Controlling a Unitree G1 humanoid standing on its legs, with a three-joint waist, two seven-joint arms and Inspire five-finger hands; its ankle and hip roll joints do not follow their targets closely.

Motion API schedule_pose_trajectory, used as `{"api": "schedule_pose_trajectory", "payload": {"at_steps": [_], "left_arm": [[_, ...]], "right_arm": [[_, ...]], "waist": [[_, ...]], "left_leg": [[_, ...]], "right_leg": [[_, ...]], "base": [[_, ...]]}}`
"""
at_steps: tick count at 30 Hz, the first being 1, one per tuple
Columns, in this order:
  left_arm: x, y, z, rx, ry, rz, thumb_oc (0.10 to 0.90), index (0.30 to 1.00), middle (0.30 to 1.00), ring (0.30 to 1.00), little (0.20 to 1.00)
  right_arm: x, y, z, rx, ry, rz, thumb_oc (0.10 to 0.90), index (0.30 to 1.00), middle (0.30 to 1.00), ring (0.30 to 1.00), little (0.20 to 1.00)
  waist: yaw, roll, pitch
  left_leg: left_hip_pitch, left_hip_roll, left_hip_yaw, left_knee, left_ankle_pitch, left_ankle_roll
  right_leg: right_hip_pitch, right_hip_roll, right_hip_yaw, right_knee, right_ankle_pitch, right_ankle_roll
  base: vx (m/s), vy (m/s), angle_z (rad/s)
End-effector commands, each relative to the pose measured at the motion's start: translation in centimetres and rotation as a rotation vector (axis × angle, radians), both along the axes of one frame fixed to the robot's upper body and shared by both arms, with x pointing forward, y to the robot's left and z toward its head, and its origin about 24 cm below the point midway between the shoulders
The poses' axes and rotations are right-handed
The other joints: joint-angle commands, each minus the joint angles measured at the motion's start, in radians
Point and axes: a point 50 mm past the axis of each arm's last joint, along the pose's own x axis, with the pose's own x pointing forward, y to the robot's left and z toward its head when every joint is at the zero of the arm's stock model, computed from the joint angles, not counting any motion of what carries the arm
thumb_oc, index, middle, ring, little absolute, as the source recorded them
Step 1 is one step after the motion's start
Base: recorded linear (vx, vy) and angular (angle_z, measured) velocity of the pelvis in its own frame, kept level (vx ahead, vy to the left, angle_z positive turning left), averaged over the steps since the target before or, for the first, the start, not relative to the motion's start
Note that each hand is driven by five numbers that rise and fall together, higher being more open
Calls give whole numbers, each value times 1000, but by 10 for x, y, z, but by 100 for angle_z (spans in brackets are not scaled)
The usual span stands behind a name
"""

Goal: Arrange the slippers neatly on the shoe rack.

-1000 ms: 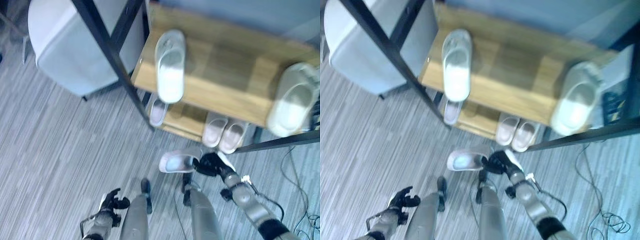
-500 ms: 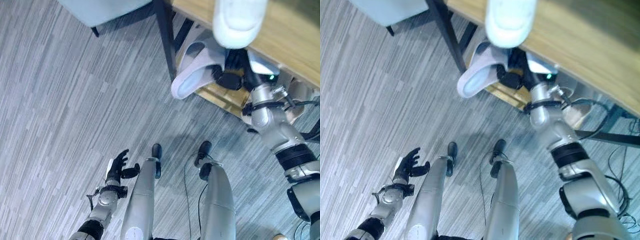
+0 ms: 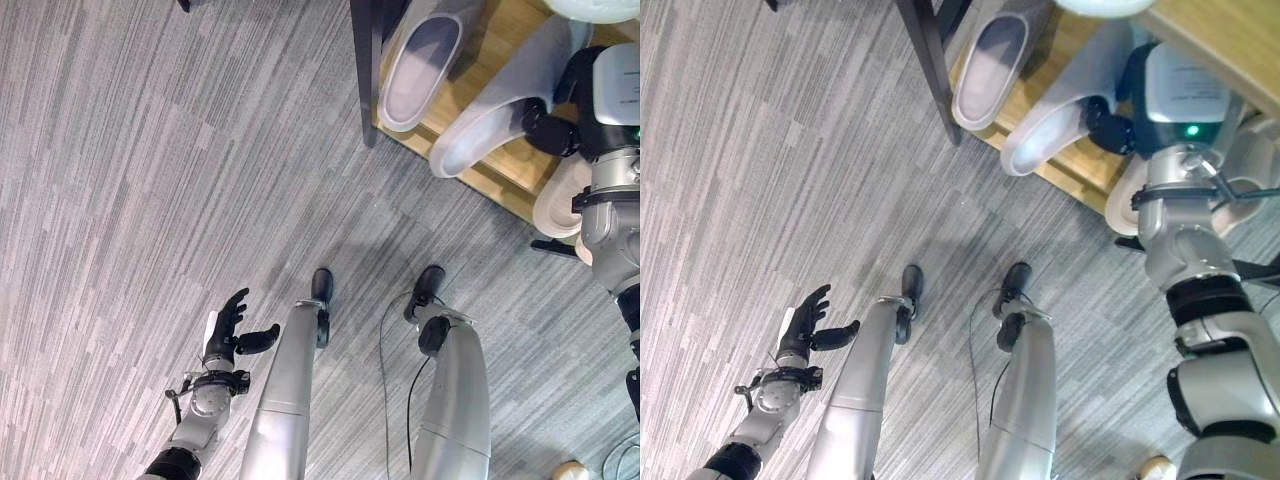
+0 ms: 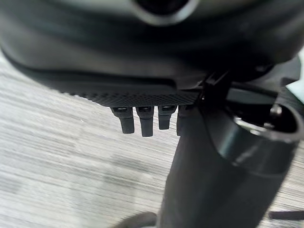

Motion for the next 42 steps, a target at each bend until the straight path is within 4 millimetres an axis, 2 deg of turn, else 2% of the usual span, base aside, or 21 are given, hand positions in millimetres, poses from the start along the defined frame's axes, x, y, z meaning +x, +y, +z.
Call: {"api": "schedule_pose_trajectory", "payload": {"at_steps": [1,4,11,20,27,34,40,42], "left_arm": [[-42,15,-28,63,105,93,800,900,900,900,900],[-46,17,-32,150,125,87,800,900,900,900,900],[-46,18,-27,32,78,145,800,900,900,900,900],[-48,23,-26,40,92,130,800,900,900,900,900],[-55,28,-27,10,103,139,800,900,900,900,900],[-65,51,-28,-16,121,268,800,900,900,900,900],[-63,80,-16,8,75,380,800,900,900,900,900],[-65,83,-17,-9,80,400,800,900,900,900,900]], "right_arm": [[-23,2,51,-91,-269,48,400,300,300,300,300],[-24,9,71,-162,-287,50,400,300,300,300,300],[-22,10,96,-304,-215,-15,400,300,300,300,300],[-14,15,108,-373,-91,-62,400,300,300,300,300],[-15,8,113,-378,-53,-106,400,300,300,300,300],[-29,9,129,-398,-119,-107,400,300,300,300,300],[-45,32,158,-434,-207,-45,400,300,300,300,300],[-45,41,160,-426,-192,1,400,300,300,300,300]], "waist": [[20,10,-91],[27,0,-101],[45,-11,-115],[42,-22,-104],[43,-25,-93],[36,-34,-27],[31,-44,80],[26,-49,110]], "left_leg": [[-30,-14,-62,-41,-53,-8],[-77,-17,-63,-29,-47,-11],[-152,-32,-69,-4,-35,-15],[-211,-31,-73,53,-48,-19],[-225,-34,-72,106,-66,-18],[-227,-14,-68,329,-172,-10],[-227,22,-68,580,-278,-2],[-227,27,-76,647,-306,3]], "right_leg": [[86,47,32,68,-226,27],[32,44,38,85,-221,29],[-47,34,39,129,-225,26],[-93,32,38,177,-234,17],[-107,34,46,227,-247,9],[-115,39,76,433,-325,-18],[-125,45,94,654,-406,-42],[-133,58,111,727,-424,-46]], "base": [[38,-18,1],[40,-6,0],[29,-18,6],[12,-3,0],[13,8,-2],[88,10,-4],[83,5,-16],[68,21,-11]]}}
